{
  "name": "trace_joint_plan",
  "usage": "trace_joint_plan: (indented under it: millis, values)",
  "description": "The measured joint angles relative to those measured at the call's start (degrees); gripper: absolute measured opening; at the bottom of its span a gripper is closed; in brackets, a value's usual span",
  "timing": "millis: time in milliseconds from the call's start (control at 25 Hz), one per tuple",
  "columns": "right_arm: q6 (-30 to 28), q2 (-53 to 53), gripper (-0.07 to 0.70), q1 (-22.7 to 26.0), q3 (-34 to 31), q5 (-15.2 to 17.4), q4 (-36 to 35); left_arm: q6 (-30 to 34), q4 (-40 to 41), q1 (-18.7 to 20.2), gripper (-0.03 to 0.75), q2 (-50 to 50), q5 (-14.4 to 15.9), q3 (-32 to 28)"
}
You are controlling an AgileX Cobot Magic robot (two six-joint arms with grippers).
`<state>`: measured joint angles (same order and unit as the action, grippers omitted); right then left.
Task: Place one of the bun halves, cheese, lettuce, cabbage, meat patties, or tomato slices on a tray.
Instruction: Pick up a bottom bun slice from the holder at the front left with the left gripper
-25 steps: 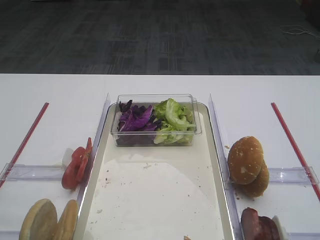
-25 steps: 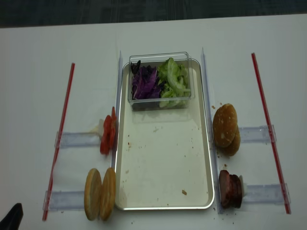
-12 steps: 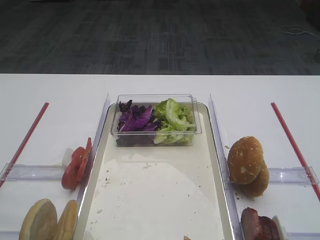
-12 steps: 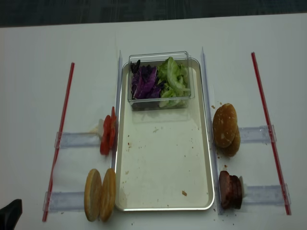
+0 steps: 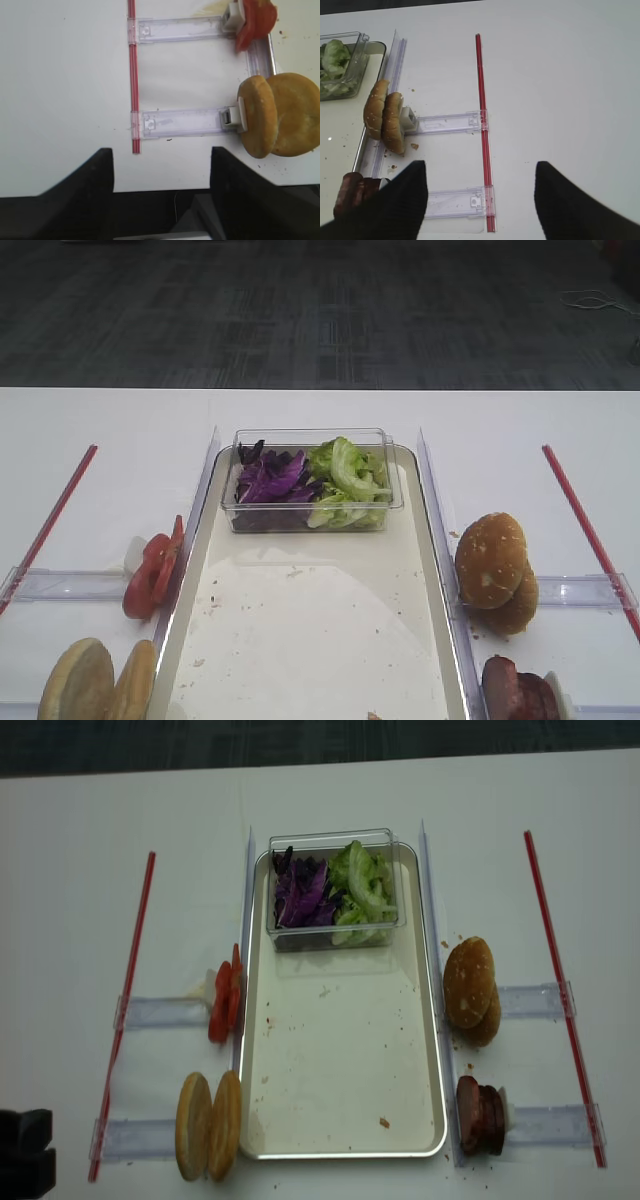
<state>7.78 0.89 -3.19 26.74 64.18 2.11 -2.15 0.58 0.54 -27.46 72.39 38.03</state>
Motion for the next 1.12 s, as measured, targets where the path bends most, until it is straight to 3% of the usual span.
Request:
trace_joint_plan:
  millis: [760,1120]
  values:
    - [0.0,0.0,0.468,0.0,0.0,0.0,0.0,-0.9,-2.6,0.0,0.410,-21.1,-1.0,0.9]
    - [0.0,0.0,0.468,0.0,0.0,0.0,0.0,0.0,-2.8,0.0,0.403,-23.2,-1.3,0.9]
